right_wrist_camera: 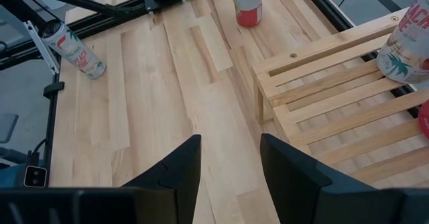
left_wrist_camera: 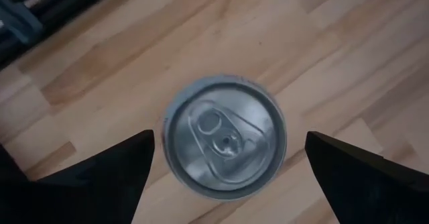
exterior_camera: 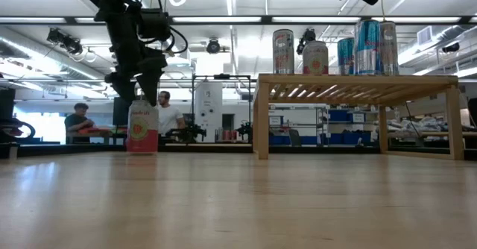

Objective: Place canned beverage on shelf
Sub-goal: Put the pink-white soda can on the shelf aligned with the other pink-white soda can

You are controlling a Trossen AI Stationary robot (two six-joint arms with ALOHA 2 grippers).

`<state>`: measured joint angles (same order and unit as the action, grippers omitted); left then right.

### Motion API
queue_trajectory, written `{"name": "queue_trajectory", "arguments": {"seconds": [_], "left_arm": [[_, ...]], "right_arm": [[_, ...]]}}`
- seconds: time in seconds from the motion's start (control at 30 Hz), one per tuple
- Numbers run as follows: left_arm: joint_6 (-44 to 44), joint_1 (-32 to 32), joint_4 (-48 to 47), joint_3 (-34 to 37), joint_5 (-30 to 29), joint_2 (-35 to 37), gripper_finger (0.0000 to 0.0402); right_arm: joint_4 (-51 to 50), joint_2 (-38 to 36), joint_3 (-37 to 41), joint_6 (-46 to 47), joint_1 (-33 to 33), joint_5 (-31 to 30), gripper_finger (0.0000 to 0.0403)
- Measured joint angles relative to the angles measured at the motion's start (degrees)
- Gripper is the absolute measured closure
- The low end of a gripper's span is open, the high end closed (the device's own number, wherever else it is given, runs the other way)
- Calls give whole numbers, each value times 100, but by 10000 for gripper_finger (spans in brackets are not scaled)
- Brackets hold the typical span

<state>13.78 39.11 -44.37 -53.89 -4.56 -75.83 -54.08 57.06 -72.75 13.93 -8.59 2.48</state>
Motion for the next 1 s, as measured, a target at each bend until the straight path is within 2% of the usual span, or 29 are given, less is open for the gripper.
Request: {"name": "queue_trajectory", "arguments": {"seconds": [0.37,0.7,0.8,1.0], "left_arm": [[-28,-12,72,0,-4,-558,12],[-157,-50,175,0,-13,-577,14],[-158,-50,157,0,-17,-577,27],[-157,-50,71,0,-17,-577,87]], "right_arm": [[0,0,0,4,1,3,240],[0,0,0,0,0,3,240],[0,0,0,6,1,3,240],[0,0,0,92,-1,1,240]]}}
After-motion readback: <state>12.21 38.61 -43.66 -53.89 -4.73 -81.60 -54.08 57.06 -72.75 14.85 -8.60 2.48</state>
